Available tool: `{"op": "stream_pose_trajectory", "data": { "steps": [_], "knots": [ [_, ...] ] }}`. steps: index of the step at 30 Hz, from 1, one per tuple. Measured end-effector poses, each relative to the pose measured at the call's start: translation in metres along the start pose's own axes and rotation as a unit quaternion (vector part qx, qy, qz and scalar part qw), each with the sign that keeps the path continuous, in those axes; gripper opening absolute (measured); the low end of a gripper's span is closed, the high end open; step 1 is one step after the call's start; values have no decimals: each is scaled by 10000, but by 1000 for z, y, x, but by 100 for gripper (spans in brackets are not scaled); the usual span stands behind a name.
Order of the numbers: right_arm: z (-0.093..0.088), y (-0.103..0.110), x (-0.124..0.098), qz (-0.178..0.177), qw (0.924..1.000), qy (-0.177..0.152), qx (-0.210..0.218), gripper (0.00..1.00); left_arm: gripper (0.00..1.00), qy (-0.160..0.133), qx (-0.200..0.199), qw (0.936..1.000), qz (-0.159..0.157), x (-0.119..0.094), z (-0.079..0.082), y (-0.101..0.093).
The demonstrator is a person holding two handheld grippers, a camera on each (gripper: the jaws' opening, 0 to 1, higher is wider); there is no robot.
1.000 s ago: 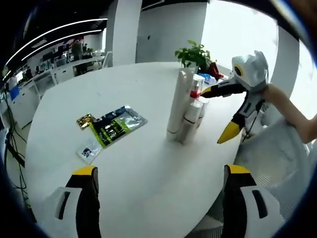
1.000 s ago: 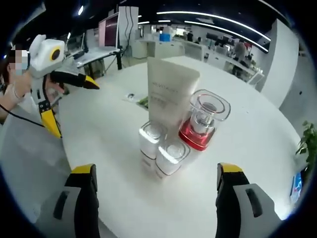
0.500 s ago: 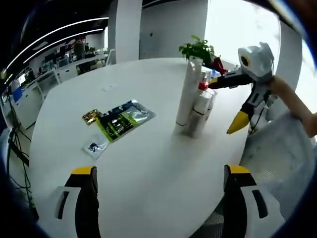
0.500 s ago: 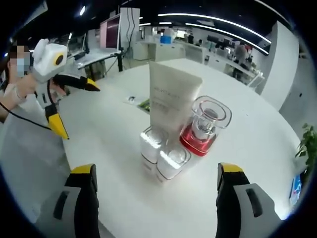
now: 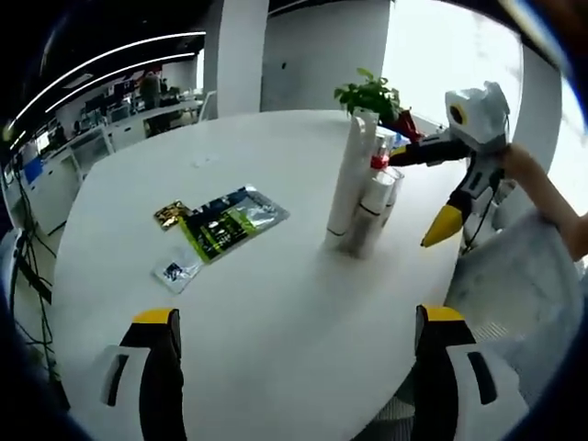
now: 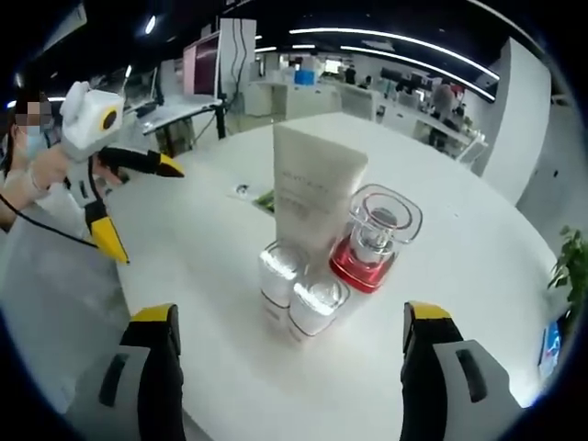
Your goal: Arrange the skincare products in the storage area until every visible bottle or jar stands upright without overlapping.
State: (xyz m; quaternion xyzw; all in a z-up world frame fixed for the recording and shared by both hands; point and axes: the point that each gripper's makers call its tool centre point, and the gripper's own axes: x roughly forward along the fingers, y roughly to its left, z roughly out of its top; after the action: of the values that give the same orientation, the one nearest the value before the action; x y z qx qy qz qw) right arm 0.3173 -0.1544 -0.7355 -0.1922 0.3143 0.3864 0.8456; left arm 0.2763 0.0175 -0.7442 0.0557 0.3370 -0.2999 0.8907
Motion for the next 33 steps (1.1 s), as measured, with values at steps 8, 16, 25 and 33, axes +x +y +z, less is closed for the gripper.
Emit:
{"op": "stream_pose_trajectory", "data": {
  "steps": [8,16,25,33],
  "knots": [
    [5,5,-2,35,10000,-86,19,100,99,-59,13,10000,-1,-1,3,1],
    [9,6,-8,-3,9999,-172,18,100,99,-37,123,9999,96,-3,3,3],
    [17,25,-13,85,9994,-322,-51,100,99,3,96,9999,67,-2,2,1],
    [17,27,-8,32,9992,-393,-10,100,99,23,120,9999,79,-1,1,3]
  ]
}}
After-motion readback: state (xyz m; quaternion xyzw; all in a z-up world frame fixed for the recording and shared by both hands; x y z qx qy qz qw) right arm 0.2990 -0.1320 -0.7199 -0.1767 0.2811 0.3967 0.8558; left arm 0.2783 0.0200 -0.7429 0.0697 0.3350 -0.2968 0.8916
